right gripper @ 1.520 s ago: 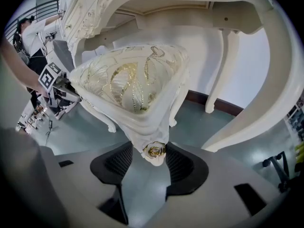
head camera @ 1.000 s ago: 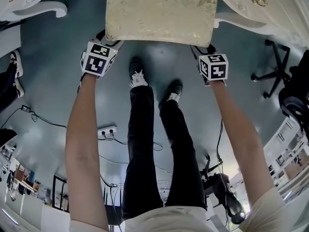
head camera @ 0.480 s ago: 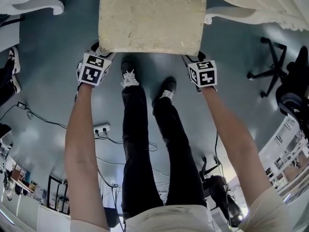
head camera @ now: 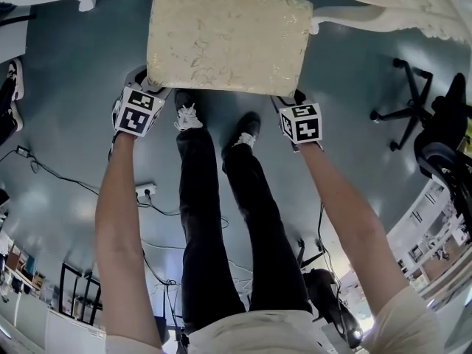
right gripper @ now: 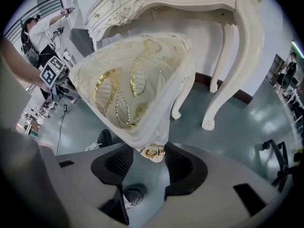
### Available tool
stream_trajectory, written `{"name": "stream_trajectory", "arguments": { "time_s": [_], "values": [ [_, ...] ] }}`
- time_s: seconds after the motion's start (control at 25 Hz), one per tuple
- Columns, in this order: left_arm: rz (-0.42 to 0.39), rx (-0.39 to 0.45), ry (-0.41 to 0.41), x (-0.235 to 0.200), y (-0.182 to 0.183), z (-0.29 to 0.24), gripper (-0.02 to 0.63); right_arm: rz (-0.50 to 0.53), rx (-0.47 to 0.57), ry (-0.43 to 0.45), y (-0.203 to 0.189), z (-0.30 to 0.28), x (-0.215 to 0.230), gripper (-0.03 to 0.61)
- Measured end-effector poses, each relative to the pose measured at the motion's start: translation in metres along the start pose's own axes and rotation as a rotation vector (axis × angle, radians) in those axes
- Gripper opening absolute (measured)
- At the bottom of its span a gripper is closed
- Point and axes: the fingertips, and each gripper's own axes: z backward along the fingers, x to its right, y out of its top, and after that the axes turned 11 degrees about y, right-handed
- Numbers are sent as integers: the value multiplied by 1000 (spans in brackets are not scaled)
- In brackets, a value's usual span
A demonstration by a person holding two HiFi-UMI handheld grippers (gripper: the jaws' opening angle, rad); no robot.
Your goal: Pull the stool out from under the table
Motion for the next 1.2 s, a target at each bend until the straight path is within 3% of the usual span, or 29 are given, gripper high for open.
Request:
{"name": "stream_trajectory", "arguments": {
  "time_s": [0.72, 0.96, 1.2],
  "values": [
    [11, -76, -43, 8, -8, 8, 299, -13, -79, 24, -11, 6, -7, 232],
    [48, -39, -11, 0, -1, 41, 247, -30, -73, 33, -9, 36, -21, 209],
    [9, -19, -8, 13, 13, 97, 247, -22, -71, 89, -24, 82, -63, 209]
  ]
}}
